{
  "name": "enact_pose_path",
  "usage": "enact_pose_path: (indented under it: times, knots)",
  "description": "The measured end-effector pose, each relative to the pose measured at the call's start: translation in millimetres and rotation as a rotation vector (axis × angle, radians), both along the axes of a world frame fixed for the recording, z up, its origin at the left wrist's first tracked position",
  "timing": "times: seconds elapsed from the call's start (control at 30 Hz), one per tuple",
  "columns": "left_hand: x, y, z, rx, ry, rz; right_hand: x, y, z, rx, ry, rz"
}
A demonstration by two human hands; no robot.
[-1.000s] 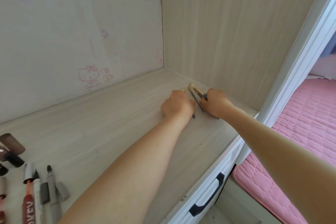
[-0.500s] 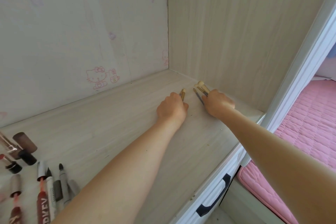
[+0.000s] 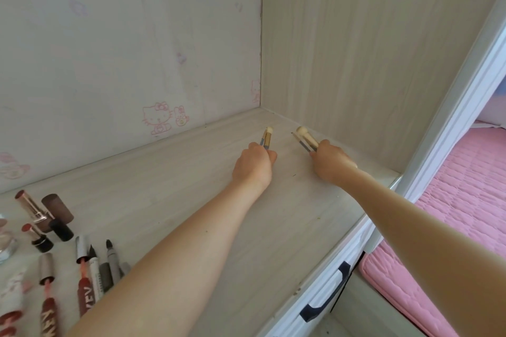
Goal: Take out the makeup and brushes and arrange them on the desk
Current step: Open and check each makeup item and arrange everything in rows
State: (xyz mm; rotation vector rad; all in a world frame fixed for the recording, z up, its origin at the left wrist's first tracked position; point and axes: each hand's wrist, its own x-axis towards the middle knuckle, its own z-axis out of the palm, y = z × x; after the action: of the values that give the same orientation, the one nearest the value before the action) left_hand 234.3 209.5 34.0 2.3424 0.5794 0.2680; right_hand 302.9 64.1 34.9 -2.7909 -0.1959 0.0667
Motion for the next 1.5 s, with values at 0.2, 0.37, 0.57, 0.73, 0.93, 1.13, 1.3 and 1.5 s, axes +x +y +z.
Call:
enact_pose_path:
  times: [0.2, 0.37, 0.57, 0.73, 0.93, 1.13, 1.3, 1.5]
  knots:
    - [-25, 18, 5, 0.051, -0.004, -0.05, -24, -4, 5, 0.268, 0.001, 0.058]
    - [-55, 28, 14, -0.022, -0.076, -0.039, -59, 3, 7, 0.788, 0.176, 0.083]
    - [-96, 38, 20, -0.418, -0.12, 0.0, -109, 22, 23, 1.153, 0.404, 0.048]
    - [-145, 50, 35, -0.691, -0.154, 0.038, -142, 40, 35, 1.296, 0.605, 0.046]
    - [-214, 69, 44, -0.693, -0.144, 0.037, -191, 69, 46, 1.317, 0.747, 0.147]
    - [-282, 102, 47, -0.543, -0.194, 0.062, -242, 93, 47, 1.288, 0.881, 0.233]
    - [-342, 124, 54, -0.433, -0.203, 0.059, -291, 116, 44, 1.198, 0.923, 0.308]
    - [-406, 156, 52, -0.239, -0.168, 0.106, -347, 144, 42, 1.099, 1.012, 0.347]
